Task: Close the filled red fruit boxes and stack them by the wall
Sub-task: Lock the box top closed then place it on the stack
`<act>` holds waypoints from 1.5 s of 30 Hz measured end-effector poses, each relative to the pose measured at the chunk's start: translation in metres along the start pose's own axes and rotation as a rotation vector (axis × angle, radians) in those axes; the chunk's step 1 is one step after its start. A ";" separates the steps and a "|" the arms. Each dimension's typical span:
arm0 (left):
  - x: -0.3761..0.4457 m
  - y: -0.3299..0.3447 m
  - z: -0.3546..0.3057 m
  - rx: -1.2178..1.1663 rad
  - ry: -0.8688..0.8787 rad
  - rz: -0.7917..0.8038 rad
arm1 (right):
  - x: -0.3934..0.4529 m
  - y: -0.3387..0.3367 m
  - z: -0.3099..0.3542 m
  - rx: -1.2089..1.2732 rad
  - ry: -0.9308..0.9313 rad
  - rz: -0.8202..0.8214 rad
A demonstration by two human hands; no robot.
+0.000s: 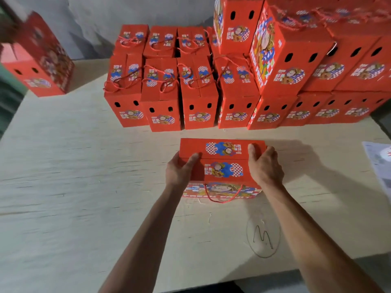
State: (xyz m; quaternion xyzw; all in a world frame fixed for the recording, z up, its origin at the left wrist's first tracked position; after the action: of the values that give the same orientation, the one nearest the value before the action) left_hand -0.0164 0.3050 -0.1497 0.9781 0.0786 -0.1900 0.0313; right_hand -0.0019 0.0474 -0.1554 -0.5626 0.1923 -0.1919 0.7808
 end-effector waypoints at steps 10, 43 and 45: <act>0.056 -0.021 -0.043 0.401 0.058 0.195 | -0.007 -0.024 0.001 -0.175 -0.173 -0.016; -0.061 -0.036 -0.101 0.078 0.190 0.339 | -0.080 -0.013 0.079 0.765 -0.180 0.579; -0.057 -0.023 -0.114 0.242 0.209 0.360 | -0.080 -0.022 0.084 0.838 -0.245 0.666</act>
State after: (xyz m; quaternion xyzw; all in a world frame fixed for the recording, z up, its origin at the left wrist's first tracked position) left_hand -0.0303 0.3301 -0.0230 0.9874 -0.1173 -0.0871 -0.0611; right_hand -0.0288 0.1495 -0.1031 -0.1303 0.1746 0.0723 0.9733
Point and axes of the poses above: each hand's wrist, its own x-axis towards the middle knuckle, its own y-axis out of the palm, z = x × y, the point moved 1 cm from there along x, towards the middle knuckle, and after that the axes turned 8 degrees about -x, right-handed, at the moved point
